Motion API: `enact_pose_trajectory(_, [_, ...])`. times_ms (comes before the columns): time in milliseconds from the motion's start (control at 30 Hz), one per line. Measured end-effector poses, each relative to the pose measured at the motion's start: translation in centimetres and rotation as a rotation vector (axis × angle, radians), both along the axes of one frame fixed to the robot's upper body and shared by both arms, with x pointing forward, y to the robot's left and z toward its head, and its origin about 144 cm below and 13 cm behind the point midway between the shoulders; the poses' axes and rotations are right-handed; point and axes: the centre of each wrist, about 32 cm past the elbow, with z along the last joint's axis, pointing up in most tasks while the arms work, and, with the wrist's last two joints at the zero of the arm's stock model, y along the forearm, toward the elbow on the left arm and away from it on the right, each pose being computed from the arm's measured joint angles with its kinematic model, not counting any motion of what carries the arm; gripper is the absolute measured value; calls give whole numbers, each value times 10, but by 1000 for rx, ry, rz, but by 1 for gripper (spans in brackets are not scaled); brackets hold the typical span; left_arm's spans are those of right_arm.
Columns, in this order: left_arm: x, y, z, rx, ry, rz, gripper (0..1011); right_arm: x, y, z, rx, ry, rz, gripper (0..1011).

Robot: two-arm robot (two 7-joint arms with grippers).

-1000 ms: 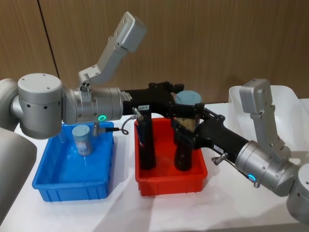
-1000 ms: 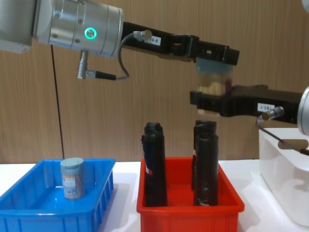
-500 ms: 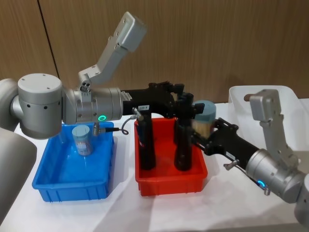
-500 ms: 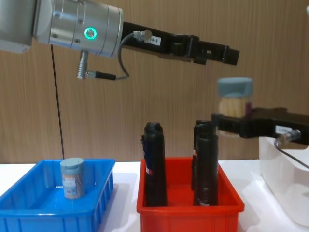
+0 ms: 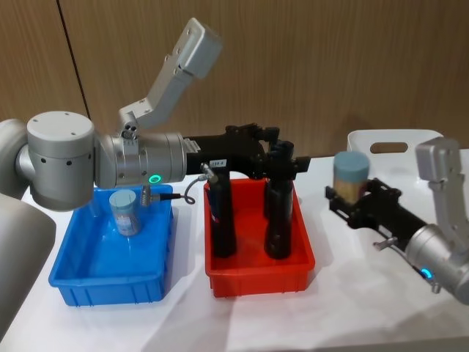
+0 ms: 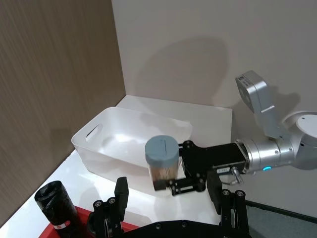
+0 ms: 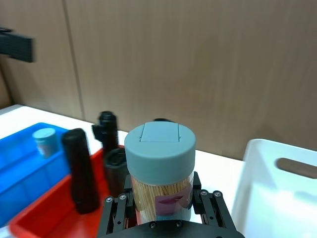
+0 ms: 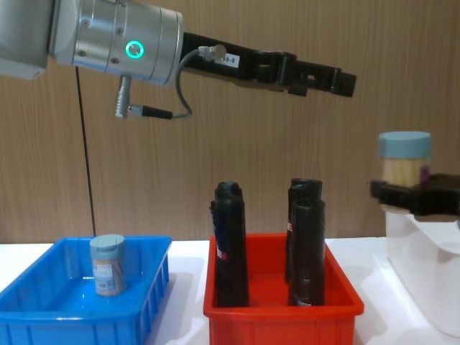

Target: Pick the cotton swabs from the blue box and place them into the white box.

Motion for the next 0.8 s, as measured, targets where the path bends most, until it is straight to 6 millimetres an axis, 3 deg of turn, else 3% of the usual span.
enact_pose_trajectory(800, [0,0,0,0,0,0,1003,36,-55,-6,-59,43,-165,624])
